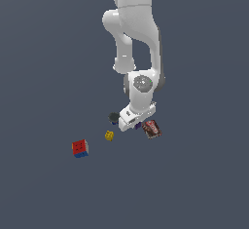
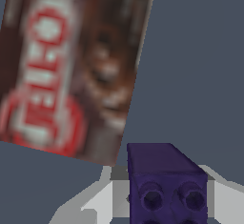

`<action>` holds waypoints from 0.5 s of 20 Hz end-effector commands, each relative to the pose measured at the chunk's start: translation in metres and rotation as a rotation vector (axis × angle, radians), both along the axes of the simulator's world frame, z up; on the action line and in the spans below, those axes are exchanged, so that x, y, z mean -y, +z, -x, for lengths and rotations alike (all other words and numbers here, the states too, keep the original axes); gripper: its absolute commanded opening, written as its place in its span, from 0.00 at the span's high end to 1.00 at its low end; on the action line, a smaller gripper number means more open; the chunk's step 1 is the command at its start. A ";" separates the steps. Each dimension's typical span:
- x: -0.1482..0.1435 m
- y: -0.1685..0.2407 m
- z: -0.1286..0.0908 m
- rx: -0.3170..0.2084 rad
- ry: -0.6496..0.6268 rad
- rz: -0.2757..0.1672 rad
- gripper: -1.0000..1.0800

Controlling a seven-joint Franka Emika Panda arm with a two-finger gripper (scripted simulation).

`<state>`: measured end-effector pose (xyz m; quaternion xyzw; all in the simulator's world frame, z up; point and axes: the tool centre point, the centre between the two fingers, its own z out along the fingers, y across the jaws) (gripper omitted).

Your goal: Pick up a designated object from a clutter of objects.

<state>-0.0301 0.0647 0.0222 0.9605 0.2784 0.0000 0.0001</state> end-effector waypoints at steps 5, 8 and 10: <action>-0.001 0.001 0.000 0.000 0.001 0.000 1.00; -0.002 0.007 -0.001 0.000 0.001 0.000 1.00; -0.003 0.013 -0.002 0.000 0.001 0.000 1.00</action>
